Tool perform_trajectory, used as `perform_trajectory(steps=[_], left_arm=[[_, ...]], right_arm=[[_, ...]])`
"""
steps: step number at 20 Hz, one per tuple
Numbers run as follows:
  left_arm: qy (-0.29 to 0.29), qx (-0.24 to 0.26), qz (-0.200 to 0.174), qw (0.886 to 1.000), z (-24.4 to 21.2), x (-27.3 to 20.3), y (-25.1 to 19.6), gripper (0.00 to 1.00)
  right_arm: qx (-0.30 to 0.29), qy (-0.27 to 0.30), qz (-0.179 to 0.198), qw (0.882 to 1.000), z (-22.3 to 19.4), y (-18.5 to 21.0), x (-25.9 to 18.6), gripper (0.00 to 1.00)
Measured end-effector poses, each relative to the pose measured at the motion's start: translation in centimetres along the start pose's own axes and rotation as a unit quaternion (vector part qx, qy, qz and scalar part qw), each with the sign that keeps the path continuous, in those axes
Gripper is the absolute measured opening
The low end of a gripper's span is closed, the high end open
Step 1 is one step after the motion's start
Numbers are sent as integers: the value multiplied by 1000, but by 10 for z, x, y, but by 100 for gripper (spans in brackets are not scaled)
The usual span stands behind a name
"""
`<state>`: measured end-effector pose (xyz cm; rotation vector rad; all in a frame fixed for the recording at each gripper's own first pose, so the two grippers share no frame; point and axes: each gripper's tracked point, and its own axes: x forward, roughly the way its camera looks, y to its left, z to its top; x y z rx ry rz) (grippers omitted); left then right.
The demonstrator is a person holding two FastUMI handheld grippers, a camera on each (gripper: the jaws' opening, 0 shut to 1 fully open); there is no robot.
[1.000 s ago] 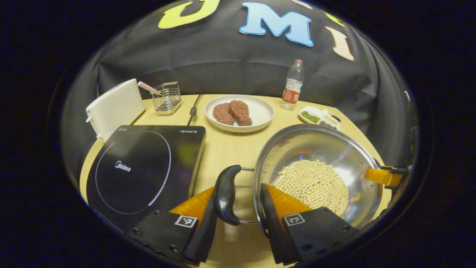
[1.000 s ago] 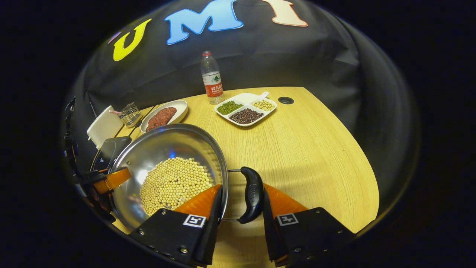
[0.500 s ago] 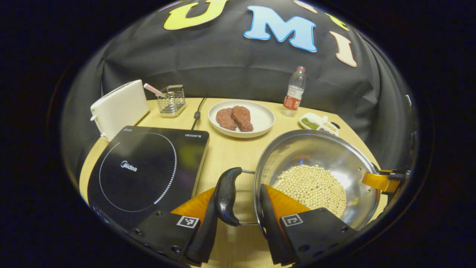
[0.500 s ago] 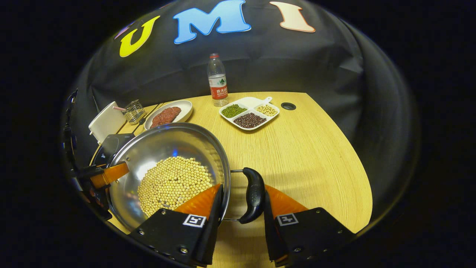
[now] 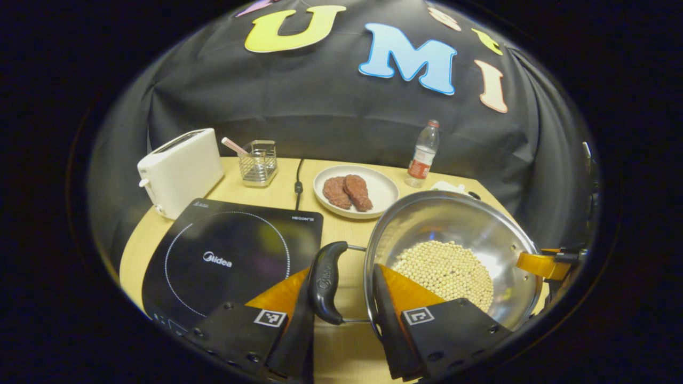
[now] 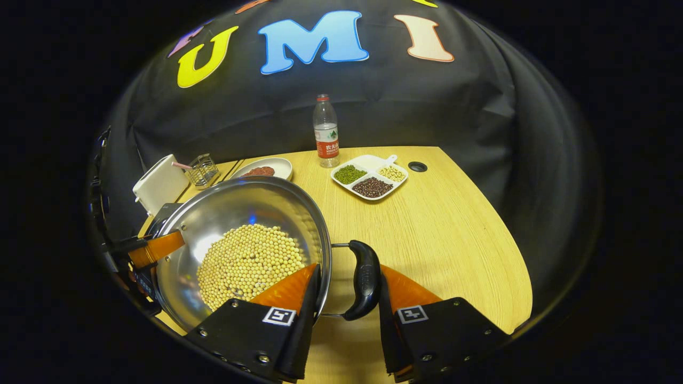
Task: First push the handle of the pot to place it horizontally, then grasp the pot with both hands and set it on the induction cooktop.
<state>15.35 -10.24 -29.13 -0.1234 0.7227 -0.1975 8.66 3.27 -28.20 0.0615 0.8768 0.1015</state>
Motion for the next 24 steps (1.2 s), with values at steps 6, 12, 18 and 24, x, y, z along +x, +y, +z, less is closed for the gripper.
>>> perform_trajectory(steps=[6,12,18,24], left_arm=[[-4,-2,-1,1000,12,-8,41,69],[-5,-8,10,1000,20,-15,94,69],[-10,-10,14,1000,27,-18,144,69],[-16,-6,15,1000,34,-18,196,65]], right_arm=[[1,-3,3,1000,5,39,-3,54],[-6,-2,14,1000,11,86,2,54],[-9,-3,19,1000,16,134,6,54],[-8,-5,21,1000,17,182,12,55]])
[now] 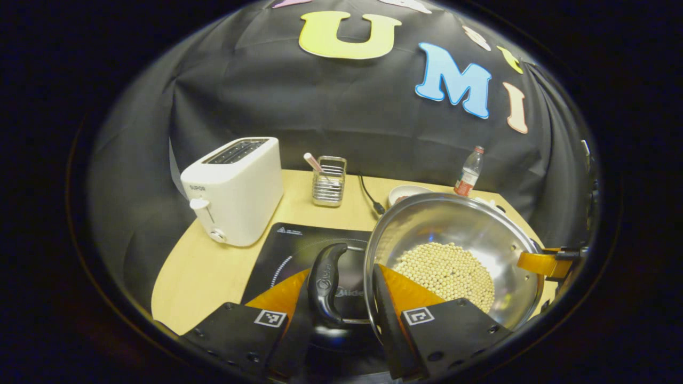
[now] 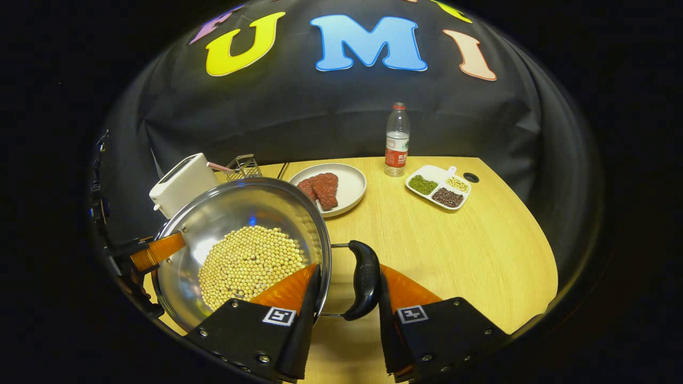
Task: First push the handle of the pot to place it horizontally, then grasp the pot with both hands and set it on the induction cooktop.
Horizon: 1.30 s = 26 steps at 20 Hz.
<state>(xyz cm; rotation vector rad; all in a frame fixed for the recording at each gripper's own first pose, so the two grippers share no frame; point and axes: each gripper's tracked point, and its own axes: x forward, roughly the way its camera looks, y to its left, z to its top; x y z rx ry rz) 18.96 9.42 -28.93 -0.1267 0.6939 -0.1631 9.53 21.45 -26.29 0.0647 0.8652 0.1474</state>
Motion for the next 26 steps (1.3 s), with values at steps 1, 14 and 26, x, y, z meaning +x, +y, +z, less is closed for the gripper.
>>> perform_trajectory(steps=[1,14,26], left_arm=[[0,0,0,1000,0,1,8,61],[10,2,28,1000,-3,12,108,61],[-95,32,60,993,54,-18,121,100]], right_arm=[[0,0,0,1000,1,8,2,54],[-7,15,23,1000,-4,94,35,54],[-6,-94,32,995,52,80,-8,98]])
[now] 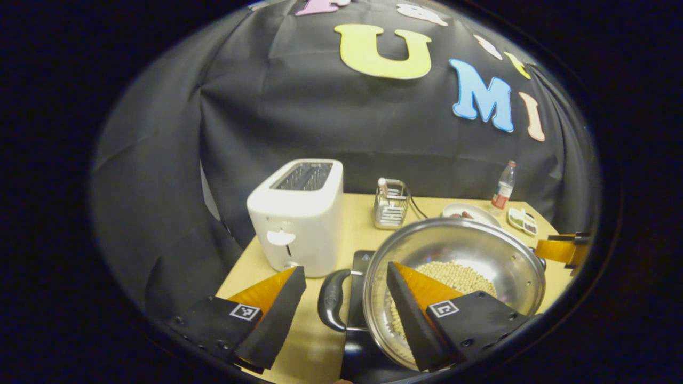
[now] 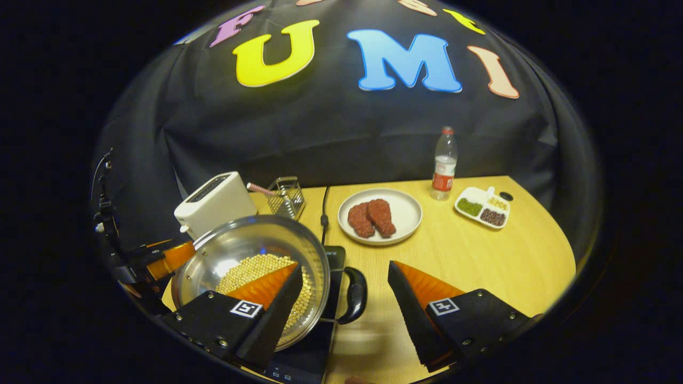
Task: First push the handle of the pot to place it horizontally, then grasp the pot with both hands and set it on the induction cooktop.
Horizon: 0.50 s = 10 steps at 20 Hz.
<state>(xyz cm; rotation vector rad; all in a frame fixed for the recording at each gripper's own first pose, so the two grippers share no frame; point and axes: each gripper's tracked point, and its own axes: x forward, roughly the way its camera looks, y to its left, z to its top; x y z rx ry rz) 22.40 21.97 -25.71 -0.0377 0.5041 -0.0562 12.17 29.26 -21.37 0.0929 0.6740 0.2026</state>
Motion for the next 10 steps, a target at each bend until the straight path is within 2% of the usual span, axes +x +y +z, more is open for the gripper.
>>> perform_trajectory(steps=[1,3,5,6,7,10], left_arm=[[-23,1,2,1000,18,-10,-3,95],[-69,-8,3,998,51,-33,-16,98],[-106,-20,-4,994,77,-59,-33,94],[-120,-22,-5,992,84,-72,-41,99],[-134,-23,-8,991,93,-84,-51,94],[-163,-27,-16,986,117,-124,-91,97]], right_arm=[[-10,-19,-5,1000,12,-9,-9,97],[-33,-52,-14,998,32,-29,-29,98],[-49,-84,-25,995,49,-51,-51,98],[-51,-98,-29,993,56,-61,-62,97],[-51,-109,-29,992,60,-70,-74,98],[-57,-135,-28,989,71,-101,-109,98]])
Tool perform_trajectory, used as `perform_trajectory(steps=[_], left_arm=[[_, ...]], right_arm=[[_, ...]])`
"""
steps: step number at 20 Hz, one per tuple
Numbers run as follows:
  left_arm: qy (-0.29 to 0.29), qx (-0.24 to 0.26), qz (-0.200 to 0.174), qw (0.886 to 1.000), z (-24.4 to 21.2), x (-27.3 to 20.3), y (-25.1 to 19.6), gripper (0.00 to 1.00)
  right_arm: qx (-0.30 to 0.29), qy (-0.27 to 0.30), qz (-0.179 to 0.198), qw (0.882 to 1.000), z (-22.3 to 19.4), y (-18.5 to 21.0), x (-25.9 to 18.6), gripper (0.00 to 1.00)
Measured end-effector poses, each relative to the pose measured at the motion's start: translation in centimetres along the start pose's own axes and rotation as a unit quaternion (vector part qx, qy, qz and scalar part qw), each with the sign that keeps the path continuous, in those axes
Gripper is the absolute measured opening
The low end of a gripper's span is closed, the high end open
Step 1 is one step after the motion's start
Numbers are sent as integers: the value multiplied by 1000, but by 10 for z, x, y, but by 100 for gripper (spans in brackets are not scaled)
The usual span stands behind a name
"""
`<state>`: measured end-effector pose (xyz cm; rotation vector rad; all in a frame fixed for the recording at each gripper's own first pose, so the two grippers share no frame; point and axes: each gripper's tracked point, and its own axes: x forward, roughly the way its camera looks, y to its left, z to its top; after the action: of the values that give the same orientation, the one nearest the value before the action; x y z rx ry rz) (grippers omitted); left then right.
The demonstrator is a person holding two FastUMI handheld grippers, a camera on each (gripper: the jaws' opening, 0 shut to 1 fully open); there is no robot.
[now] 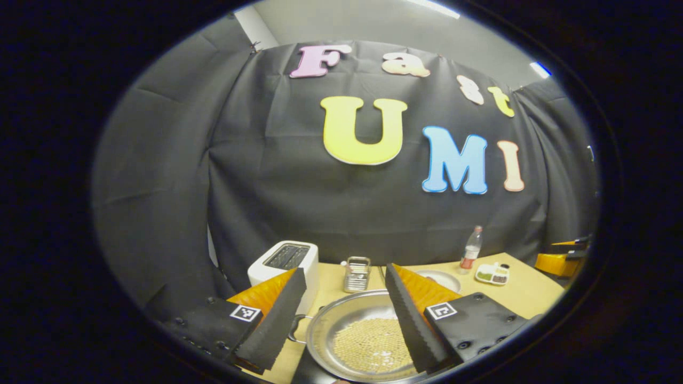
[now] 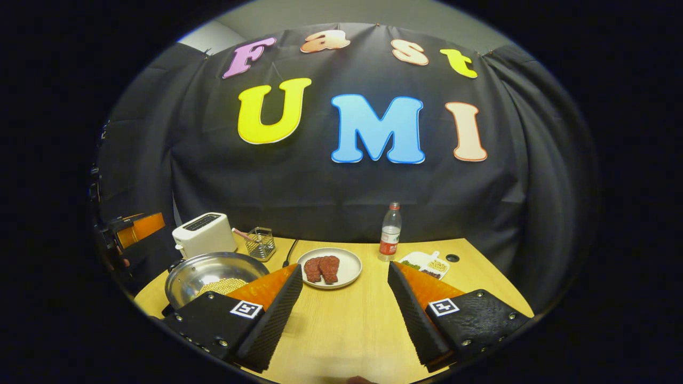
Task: First push the handle of the pot to place it horizontally, then grasp the pot with both hands and set it on the induction cooktop.
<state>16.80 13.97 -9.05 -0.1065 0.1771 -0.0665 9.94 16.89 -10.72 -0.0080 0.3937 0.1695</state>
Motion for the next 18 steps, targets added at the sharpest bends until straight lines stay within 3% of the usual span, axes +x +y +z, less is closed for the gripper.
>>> perform_trajectory(steps=[5,6,7,10,13,18], left_arm=[[-52,2,-12,999,47,-48,-74,99],[-61,3,-13,998,54,-60,-88,94],[-71,2,-13,997,62,-72,-102,99],[-89,-4,-8,996,74,-106,-140,99],[-104,18,4,994,89,-143,-165,94],[-122,21,8,992,106,-211,-182,99]], right_arm=[[0,-43,-2,999,26,-58,-50,98],[2,-51,-2,999,30,-69,-61,98],[3,-61,-1,998,33,-81,-67,98],[2,-91,6,996,47,-106,-97,98],[4,-111,22,994,59,-119,-125,97],[8,-136,40,990,68,-116,-161,97]])
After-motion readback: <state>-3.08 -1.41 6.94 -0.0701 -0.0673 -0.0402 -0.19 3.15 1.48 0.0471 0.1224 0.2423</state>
